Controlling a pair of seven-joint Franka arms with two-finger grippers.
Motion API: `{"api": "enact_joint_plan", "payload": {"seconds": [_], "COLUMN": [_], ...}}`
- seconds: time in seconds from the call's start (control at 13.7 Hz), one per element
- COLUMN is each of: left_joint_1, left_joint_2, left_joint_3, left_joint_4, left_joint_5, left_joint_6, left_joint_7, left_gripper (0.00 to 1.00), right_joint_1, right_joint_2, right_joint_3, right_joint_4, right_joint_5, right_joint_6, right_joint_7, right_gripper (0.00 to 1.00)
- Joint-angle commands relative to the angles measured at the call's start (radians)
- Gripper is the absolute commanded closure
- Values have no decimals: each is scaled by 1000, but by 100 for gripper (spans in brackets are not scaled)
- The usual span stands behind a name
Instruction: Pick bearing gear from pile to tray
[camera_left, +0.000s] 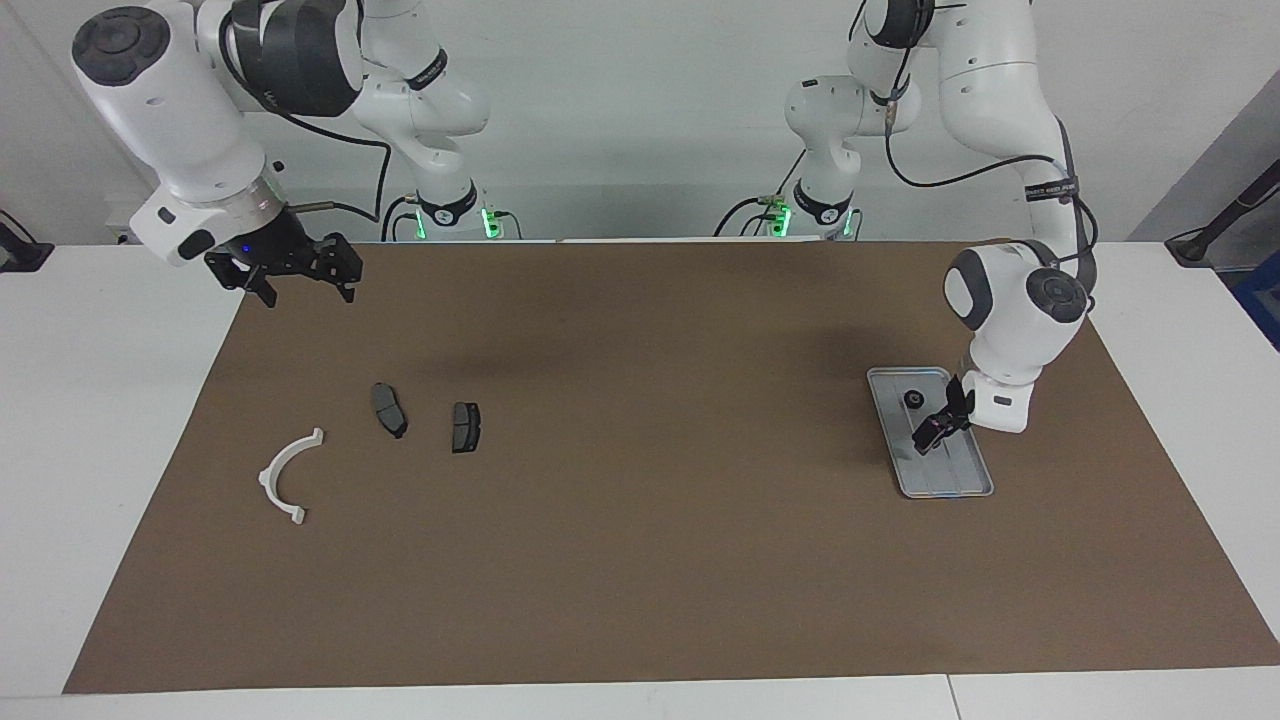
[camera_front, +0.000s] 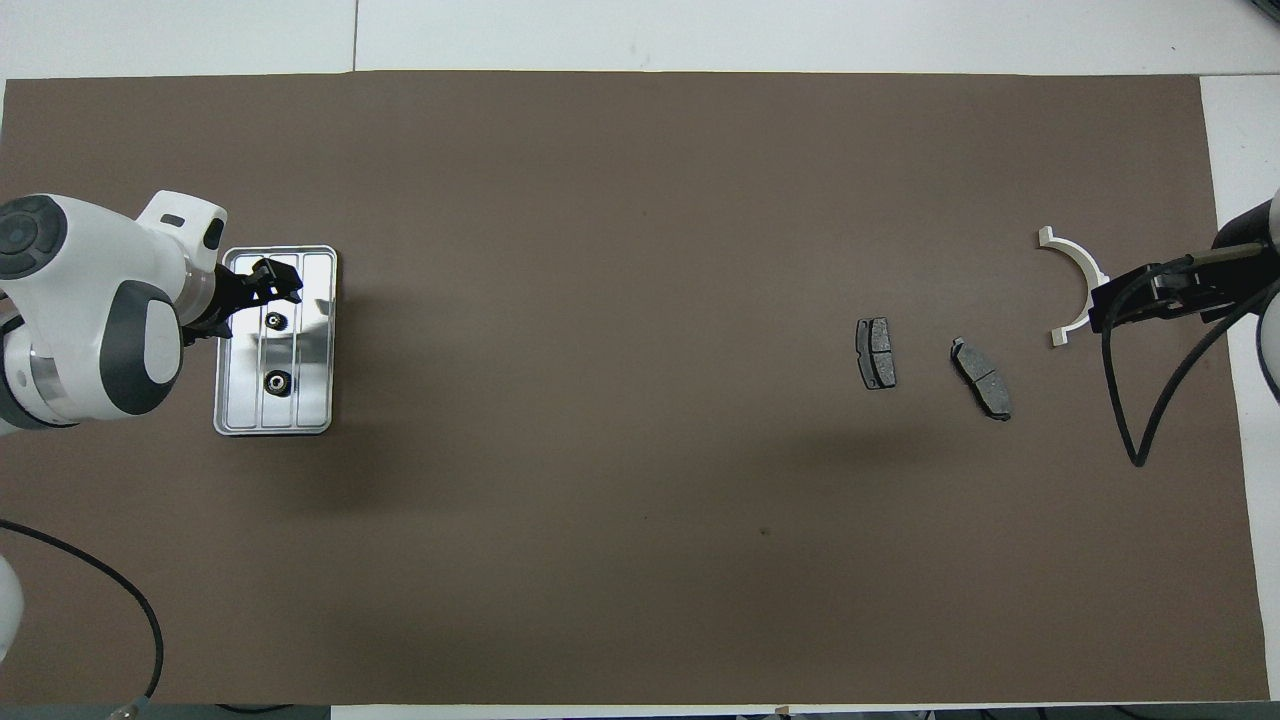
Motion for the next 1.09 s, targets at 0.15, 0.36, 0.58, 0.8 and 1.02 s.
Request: {"api": "enact_joint_plan", "payload": {"seconds": [0.15, 0.36, 0.58, 0.8, 1.02], "left_joint_1": [20, 28, 29, 28, 28], "left_joint_2": [-164, -244, -327, -392, -383], "left_joint_3": [-4, -4, -4, -4, -4], "left_joint_4": [10, 58, 119, 139, 176], "left_joint_5": [3, 4, 6, 12, 9], "left_joint_6": [-184, -332, -489, -563, -592], "left_joint_7": [16, 16, 23, 66, 123], "left_gripper": [0, 0, 0, 0, 0], "right_joint_1": [-12, -13, -13, -13, -13], "right_joint_2": [-23, -23, -23, -23, -24], "right_joint_3": [5, 5, 5, 5, 5], "right_joint_4": [-27, -29, -29, -29, -33], "right_joint_5": [13, 13, 13, 13, 13], "right_joint_6": [22, 23, 23, 23, 28], "right_joint_7": [6, 6, 6, 6, 6], "right_gripper": [0, 0, 0, 0, 0]}}
